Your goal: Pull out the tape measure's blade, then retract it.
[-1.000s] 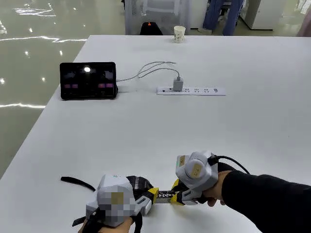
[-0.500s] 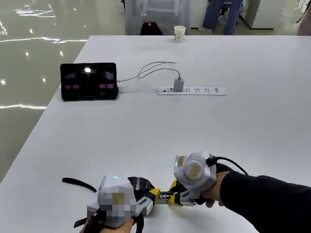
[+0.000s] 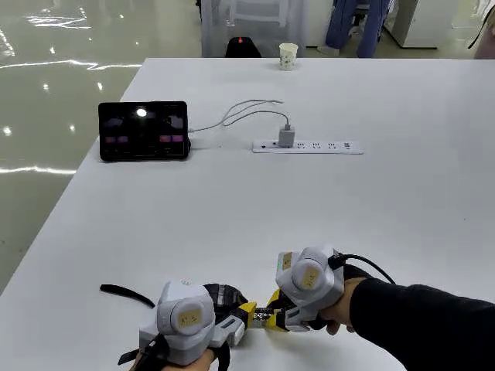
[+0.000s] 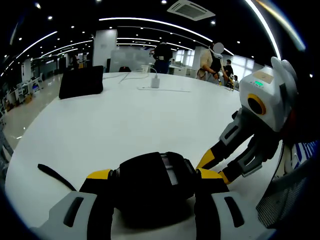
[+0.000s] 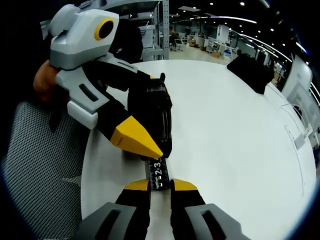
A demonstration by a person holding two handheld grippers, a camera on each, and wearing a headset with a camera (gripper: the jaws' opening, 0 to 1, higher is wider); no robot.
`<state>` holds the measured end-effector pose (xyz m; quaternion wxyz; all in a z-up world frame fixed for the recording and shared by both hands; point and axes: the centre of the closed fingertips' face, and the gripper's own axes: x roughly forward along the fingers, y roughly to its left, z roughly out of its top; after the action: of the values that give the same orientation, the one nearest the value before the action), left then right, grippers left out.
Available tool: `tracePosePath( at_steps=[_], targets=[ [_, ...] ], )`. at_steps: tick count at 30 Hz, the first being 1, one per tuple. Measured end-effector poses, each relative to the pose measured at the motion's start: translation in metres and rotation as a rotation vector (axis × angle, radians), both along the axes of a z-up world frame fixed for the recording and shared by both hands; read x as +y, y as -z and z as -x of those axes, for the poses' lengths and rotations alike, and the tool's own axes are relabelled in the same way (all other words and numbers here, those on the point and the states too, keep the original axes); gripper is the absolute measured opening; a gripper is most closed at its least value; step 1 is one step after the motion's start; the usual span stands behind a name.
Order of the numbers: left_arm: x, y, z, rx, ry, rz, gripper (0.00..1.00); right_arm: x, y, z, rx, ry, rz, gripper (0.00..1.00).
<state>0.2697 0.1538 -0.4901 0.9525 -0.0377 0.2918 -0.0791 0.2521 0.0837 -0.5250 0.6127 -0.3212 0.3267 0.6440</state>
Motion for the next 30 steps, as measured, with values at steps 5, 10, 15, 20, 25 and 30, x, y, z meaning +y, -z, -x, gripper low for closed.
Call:
tracePosePath(
  at_steps=[5, 10, 15, 20, 25, 30],
  targets=[
    [0.000, 0.000, 0.000, 0.000, -0.001, 0.001, 0.60, 0.003, 0.000, 0.001, -0.002, -0.002, -0.007, 0.12],
    [0.000, 0.000, 0.000, -0.001, -0.002, 0.003, 0.60, 0.006, 0.000, 0.001, -0.003, -0.004, -0.014, 0.12],
    [0.000, 0.000, -0.001, -0.001, -0.002, 0.003, 0.60, 0.009, 0.000, 0.001, 0.001, -0.002, -0.022, 0.12],
    [0.000, 0.001, -0.001, 0.000, -0.003, 0.005, 0.60, 0.012, 0.000, 0.002, 0.001, -0.002, -0.030, 0.12],
    [0.000, 0.001, -0.001, 0.001, -0.004, 0.007, 0.60, 0.018, 0.001, 0.003, 0.001, -0.004, -0.040, 0.12],
    [0.000, 0.001, -0.001, 0.001, -0.004, 0.009, 0.60, 0.022, 0.002, 0.002, 0.001, -0.008, -0.045, 0.12]
  ],
)
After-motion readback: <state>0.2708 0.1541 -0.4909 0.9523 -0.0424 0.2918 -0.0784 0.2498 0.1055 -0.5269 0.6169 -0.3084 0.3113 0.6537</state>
